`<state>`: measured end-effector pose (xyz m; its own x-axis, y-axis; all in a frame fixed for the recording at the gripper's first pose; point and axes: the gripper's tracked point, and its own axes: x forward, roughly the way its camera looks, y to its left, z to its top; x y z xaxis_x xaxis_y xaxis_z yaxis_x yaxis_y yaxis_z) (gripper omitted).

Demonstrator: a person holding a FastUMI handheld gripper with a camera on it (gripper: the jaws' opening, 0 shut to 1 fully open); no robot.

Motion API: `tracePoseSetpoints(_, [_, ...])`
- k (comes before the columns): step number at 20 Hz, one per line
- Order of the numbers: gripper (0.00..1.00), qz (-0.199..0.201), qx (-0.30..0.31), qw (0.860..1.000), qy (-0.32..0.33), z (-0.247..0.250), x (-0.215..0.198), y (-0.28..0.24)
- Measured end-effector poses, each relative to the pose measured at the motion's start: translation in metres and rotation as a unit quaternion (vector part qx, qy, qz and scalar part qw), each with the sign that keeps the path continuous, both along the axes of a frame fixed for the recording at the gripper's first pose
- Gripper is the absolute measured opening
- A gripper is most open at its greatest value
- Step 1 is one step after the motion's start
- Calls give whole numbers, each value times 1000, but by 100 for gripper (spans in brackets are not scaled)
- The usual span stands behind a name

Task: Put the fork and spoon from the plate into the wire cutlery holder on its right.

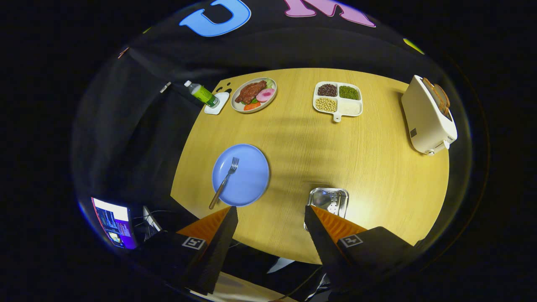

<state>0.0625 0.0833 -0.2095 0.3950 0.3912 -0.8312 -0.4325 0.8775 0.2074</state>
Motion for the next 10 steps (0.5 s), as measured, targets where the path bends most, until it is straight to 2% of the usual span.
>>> tracePoseSetpoints(7, [99, 25, 11, 997, -70, -11, -7, 68])
tracePoseSetpoints(10, [99, 30, 19, 997, -71, -29, -13, 107])
